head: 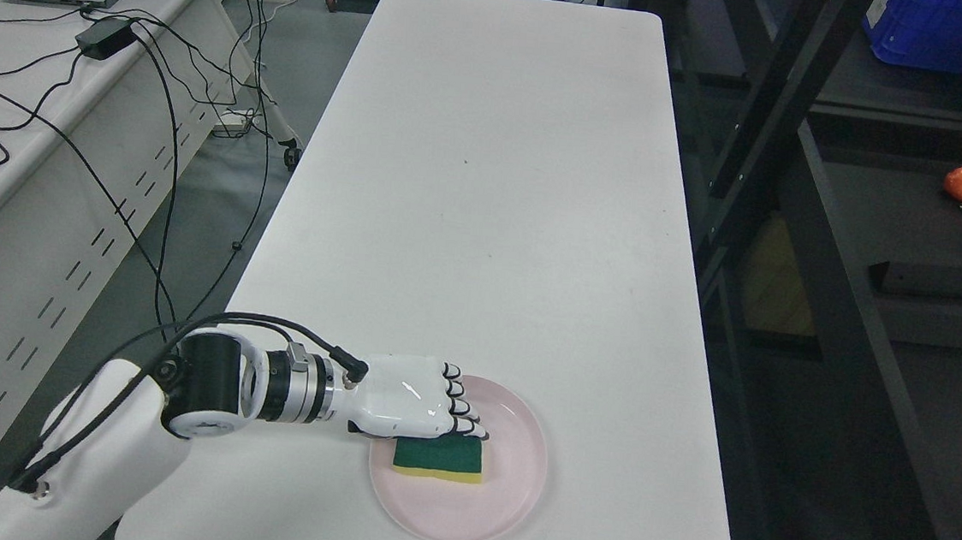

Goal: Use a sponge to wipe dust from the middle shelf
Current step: 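Lower the left hand over the sponge and close fingers on it, then lift the sponge off the plate with the left hand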

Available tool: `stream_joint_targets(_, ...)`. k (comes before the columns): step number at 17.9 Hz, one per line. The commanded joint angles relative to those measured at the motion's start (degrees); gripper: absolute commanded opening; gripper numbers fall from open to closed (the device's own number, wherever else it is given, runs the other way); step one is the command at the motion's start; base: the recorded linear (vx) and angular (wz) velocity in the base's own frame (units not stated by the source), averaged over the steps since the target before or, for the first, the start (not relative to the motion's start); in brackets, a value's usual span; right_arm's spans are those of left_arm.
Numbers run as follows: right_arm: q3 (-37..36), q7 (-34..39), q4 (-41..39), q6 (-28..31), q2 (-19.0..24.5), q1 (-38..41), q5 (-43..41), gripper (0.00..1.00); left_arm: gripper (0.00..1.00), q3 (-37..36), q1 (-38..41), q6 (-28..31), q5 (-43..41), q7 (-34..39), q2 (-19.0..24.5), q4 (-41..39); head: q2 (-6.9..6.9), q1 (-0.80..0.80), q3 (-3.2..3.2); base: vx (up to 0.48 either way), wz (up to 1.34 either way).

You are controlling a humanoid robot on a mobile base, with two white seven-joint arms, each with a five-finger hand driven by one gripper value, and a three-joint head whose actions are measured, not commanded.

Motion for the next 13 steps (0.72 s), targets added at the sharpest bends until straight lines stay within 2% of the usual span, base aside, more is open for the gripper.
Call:
stream_joint_targets(1,-0.01,0.02,-1.0,0.04,-1.0,0.0,0.0,1.0,0.46,6.48,0.59,0.03,0.42,0.13,-2.48,0.85,0.0,0.0,0.0,-0.078,-0.01)
stream_joint_targets(6,-0.01,0.02,-1.0,0.04,-1.0,0.0,0.0,1.0,0.19,17.8,3.22,0.03,3.05,0.04,-7.83,2.26,0.0,0.0,0.0,-0.055,-0.01)
stream_joint_targets(10,-0.01,0.02,-1.0,0.04,-1.0,0.0,0.0,1.0,0.01,19.76,4.9,0.03,9.29,-1.02,-8.29,3.57,0.0,0.0,0.0,-0.002,0.03)
stream_joint_targets(13,-0.01,0.02,-1.0,0.04,-1.0,0.0,0.0,1.0,0.0,24.32,4.64,0.03,10.35,-0.93,-9.43,4.1,0.0,0.0,0.0,0.002,0.0)
